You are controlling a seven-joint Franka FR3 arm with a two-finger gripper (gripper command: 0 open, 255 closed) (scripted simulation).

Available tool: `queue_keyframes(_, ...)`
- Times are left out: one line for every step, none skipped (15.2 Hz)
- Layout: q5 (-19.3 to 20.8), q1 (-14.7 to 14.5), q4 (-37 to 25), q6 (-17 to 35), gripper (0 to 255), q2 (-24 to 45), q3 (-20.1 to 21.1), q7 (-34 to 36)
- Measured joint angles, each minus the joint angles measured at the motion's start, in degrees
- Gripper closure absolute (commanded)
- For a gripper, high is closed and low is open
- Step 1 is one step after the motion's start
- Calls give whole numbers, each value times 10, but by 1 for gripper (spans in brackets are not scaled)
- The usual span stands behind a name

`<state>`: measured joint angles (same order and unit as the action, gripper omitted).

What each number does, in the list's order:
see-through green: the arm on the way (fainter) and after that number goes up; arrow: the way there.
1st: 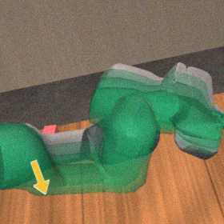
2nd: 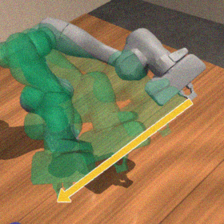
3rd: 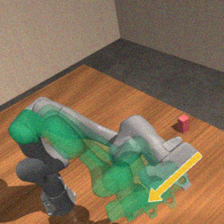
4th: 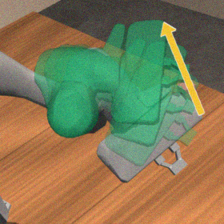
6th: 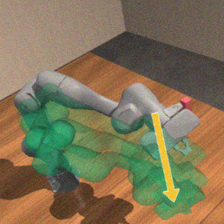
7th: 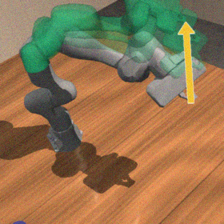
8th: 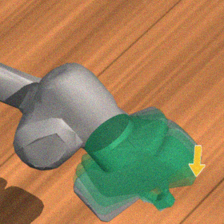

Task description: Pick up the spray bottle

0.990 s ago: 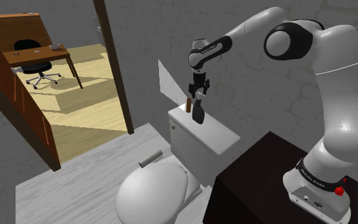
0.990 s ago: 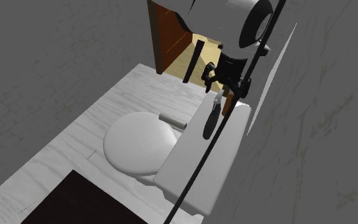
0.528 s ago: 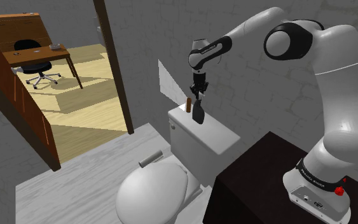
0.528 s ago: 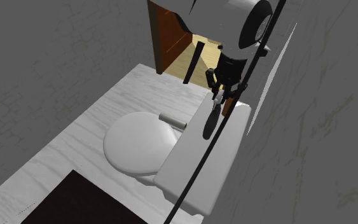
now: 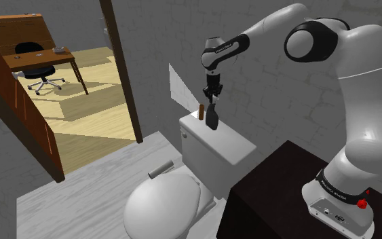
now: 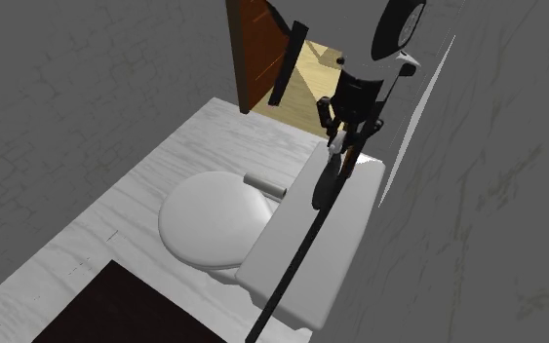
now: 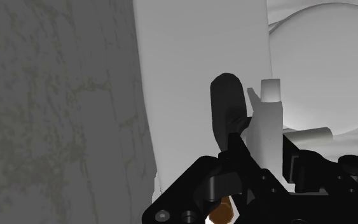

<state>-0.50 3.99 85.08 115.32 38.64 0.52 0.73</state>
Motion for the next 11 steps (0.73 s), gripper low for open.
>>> queue_keyframes(0, -1, -1, -5, 255, -4, 0, 1)
queue_keyframes(0, -1, -4, -11, 255, -7, 0, 1)
queue_keyframes(0, 0, -6, -17, 255, -11, 0, 1)
queue_keyframes(0, 0, -5, -20, 255, -15, 0, 0)
queue_keyframes(0, -1, -8, -25, 255, -17, 0, 1)
queue_keyframes(0, -1, -10, -32, 255, -21, 0, 1)
queue_keyframes(0, 0, -10, -37, 255, -26, 0, 1)
queue_keyframes(0, 0, -16, -44, 255, -28, 0, 1)
queue_keyframes(0, -1, -20, -50, 255, -30, 0, 2)
queue_keyframes(0, -1, -23, -56, 255, -33, 0, 1)
queue_keyframes(0, 0, -25, -60, 255, -35, 0, 1)
